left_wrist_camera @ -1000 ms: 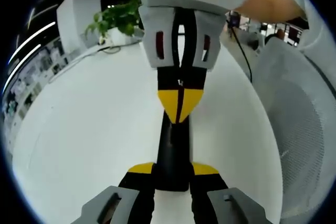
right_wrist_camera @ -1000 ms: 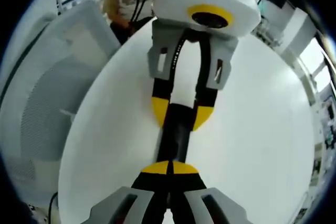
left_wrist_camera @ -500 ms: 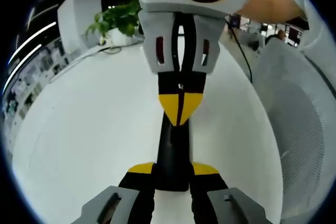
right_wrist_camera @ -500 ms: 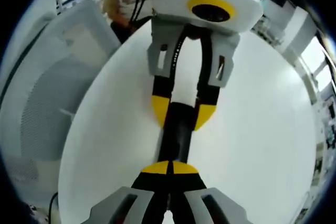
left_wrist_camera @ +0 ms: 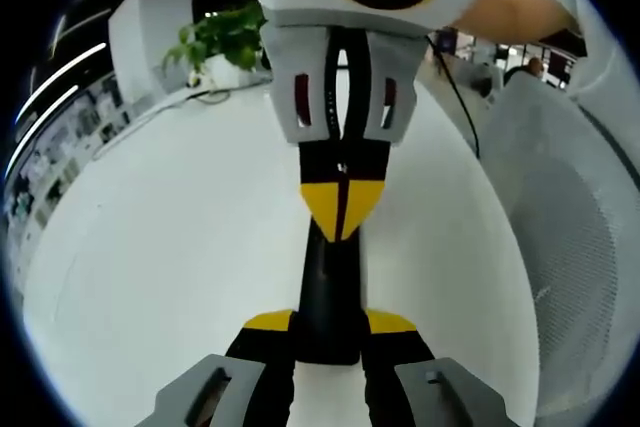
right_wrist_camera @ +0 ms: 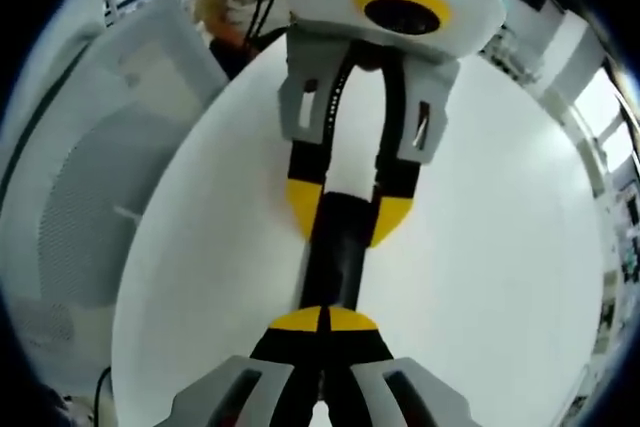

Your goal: Press the specified remote control buttons in sequence, fully releasing each button before pressing the next.

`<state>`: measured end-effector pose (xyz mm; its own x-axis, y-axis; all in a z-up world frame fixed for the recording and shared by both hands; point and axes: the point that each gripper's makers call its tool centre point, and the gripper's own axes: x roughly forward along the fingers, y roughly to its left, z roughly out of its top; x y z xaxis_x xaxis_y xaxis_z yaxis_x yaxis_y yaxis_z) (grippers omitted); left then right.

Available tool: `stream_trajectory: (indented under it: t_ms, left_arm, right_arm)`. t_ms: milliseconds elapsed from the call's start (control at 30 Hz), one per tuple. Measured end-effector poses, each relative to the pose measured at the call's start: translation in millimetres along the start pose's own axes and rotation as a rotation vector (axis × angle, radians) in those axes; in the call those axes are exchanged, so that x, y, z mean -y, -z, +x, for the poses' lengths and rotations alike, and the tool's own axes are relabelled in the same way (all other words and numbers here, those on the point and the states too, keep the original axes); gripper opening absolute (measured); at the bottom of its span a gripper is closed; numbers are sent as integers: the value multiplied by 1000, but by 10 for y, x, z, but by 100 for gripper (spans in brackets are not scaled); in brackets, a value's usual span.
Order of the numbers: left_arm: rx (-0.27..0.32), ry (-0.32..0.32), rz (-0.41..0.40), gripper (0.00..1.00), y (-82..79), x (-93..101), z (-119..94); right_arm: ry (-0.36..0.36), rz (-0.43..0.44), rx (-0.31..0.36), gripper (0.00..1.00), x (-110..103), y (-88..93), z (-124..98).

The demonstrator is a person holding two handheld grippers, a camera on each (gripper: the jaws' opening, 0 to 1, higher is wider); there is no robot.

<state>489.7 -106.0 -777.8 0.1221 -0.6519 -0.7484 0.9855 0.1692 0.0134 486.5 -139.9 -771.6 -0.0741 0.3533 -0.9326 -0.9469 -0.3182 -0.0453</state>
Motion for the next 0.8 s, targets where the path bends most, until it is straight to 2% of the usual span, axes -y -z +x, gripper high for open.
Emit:
stream_trajectory:
  t_ms: [800]
  left_arm:
    - [-10,-2,-2,24,4,-1,-6]
  right_arm:
    - [-6,30,-1,0,-6,-5,4]
